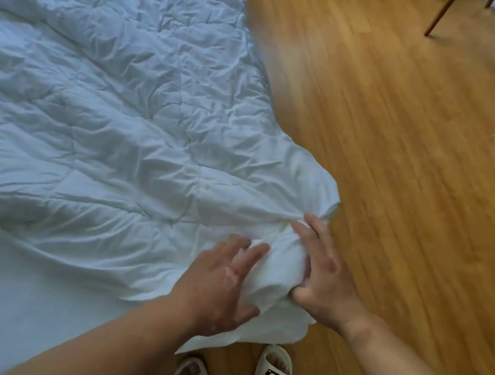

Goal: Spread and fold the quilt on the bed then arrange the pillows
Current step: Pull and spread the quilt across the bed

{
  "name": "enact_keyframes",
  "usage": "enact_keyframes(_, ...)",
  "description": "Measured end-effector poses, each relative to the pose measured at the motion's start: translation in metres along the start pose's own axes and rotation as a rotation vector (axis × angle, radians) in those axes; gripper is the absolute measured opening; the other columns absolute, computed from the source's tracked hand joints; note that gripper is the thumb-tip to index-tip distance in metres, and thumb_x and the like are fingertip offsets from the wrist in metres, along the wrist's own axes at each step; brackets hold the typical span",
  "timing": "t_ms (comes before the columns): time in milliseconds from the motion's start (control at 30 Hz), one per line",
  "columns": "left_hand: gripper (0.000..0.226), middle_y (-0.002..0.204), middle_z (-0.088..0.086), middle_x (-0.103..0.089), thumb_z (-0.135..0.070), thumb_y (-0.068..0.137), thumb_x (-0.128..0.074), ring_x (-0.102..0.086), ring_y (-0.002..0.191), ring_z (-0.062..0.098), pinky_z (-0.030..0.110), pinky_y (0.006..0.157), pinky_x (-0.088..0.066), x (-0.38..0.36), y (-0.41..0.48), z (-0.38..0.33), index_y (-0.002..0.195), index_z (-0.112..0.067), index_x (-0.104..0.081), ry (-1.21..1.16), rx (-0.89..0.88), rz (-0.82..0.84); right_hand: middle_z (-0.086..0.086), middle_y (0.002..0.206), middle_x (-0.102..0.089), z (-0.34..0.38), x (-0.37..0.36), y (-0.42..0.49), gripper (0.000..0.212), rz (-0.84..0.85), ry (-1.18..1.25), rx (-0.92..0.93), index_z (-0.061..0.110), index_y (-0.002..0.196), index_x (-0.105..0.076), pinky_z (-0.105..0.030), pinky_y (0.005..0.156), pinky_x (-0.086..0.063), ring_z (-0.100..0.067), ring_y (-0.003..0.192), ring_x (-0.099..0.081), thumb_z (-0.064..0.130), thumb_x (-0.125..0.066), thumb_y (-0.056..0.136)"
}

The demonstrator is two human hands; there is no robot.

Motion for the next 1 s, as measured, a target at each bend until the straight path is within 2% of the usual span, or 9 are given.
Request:
enact_keyframes(100,0.11,0.147,0.0,-0.025,-0.063,0.074,-0.068,-0.038,0.127,0.022,0.036,0.102,-0.043,-0.02,0.017,-0.018,0.152,-0.039,0.004,0.032,0.025,-0.095,0.016,0.162,-0.017,-0.02,-0.016,-0.018,0.114,-0.182,0.219,-0.18,0.029,0.155,-0.027,-0.022,0.116,-0.029,0.0,0.149,-0.018,0.053,-0.086,0.059)
enact_keyframes(200,0.083,0.121,-0.006,-0.049,-0.04,0.088,-0.058,-0.057,0.1,0.021,0.032,0.081,-0.048,-0.014,0.032,-0.016,0.151,-0.046,-0.005,0.001,0.061,-0.25,0.002,0.157,-0.039,-0.047,-0.03,-0.022,0.128,-0.161,0.781,-0.475,0.028,0.156,-0.027,-0.039,0.112,-0.041,-0.012,0.142,-0.041,0.072,-0.086,0.051)
enact_keyframes(267,0.064,0.107,-0.005,-0.059,-0.041,0.091,-0.054,-0.062,0.091,0.023,0.035,0.078,-0.049,-0.008,0.039,-0.012,0.146,-0.046,-0.021,0.008,0.053,-0.276,-0.007,0.138,-0.062,-0.056,-0.036,-0.02,0.097,-0.133,1.208,-0.561,0.018,0.145,-0.049,-0.04,0.099,-0.05,-0.022,0.124,-0.061,0.064,-0.083,0.066)
enact_keyframes(333,0.058,0.102,-0.005,-0.06,-0.05,0.088,-0.054,-0.064,0.084,0.024,0.035,0.071,-0.051,-0.002,0.042,-0.016,0.14,-0.042,-0.031,0.052,0.01,-0.274,-0.01,0.126,-0.07,-0.051,-0.033,-0.014,0.06,-0.129,1.338,-0.593,0.018,0.132,-0.062,-0.04,0.092,-0.052,-0.029,0.116,-0.067,0.05,-0.073,0.081)
enact_keyframes(467,0.075,0.108,-0.004,-0.053,-0.064,0.08,-0.049,-0.06,0.08,0.019,0.033,0.059,-0.053,0.0,0.048,-0.041,0.145,-0.029,-0.033,0.081,-0.06,-0.34,-0.024,0.127,-0.066,-0.021,-0.033,0.006,0.04,-0.055,1.463,-0.5,0.005,0.132,-0.06,-0.052,0.104,-0.048,-0.04,0.118,-0.064,0.026,-0.059,0.098)
enact_keyframes(600,0.083,0.109,-0.005,-0.048,-0.064,0.081,-0.046,-0.057,0.083,0.017,0.031,0.069,-0.055,-0.003,0.056,-0.049,0.151,-0.045,-0.008,0.107,-0.054,-0.217,-0.012,0.112,-0.075,-0.02,-0.007,0.007,0.031,-0.248,1.289,-0.554,0.015,0.122,-0.065,-0.055,0.096,-0.055,-0.031,0.103,-0.073,0.013,-0.071,0.091)
enact_keyframes(733,0.066,0.105,-0.006,-0.052,-0.063,0.089,-0.045,-0.058,0.081,0.019,0.034,0.076,-0.052,-0.003,0.059,-0.061,0.146,-0.053,-0.013,0.104,-0.158,-0.055,0.013,0.099,-0.068,-0.025,0.048,-0.028,0.038,-0.4,0.388,-0.563,0.03,0.109,-0.058,-0.03,0.078,-0.054,-0.012,0.09,-0.065,0.023,-0.08,0.079)
enact_keyframes(800,0.057,0.106,-0.007,-0.058,-0.055,0.092,-0.05,-0.061,0.087,0.019,0.035,0.08,-0.051,-0.008,0.062,-0.071,0.142,-0.052,-0.022,0.111,-0.233,0.011,0.016,0.103,-0.063,-0.018,0.06,-0.052,0.046,-0.488,0.148,-0.496,0.034,0.116,-0.056,-0.026,0.079,-0.05,-0.007,0.091,-0.058,0.024,-0.081,0.079)
enact_keyframes(1000,0.012,0.087,-0.012,-0.067,-0.049,0.088,-0.051,-0.063,0.081,0.012,0.038,0.075,-0.053,-0.03,0.061,-0.039,0.087,-0.038,-0.054,0.063,-0.132,0.336,0.021,0.088,-0.067,-0.064,0.005,-0.067,0.032,-0.293,0.439,-0.645,0.038,0.1,-0.069,-0.02,0.073,-0.049,-0.001,0.085,-0.063,0.064,-0.064,0.082)
Point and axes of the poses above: each hand's wrist, its own y-axis towards the middle knuckle, its own x-axis out of the back of the hand, z = x × y, the point moved 5 cm from there along y, towards the middle knuckle
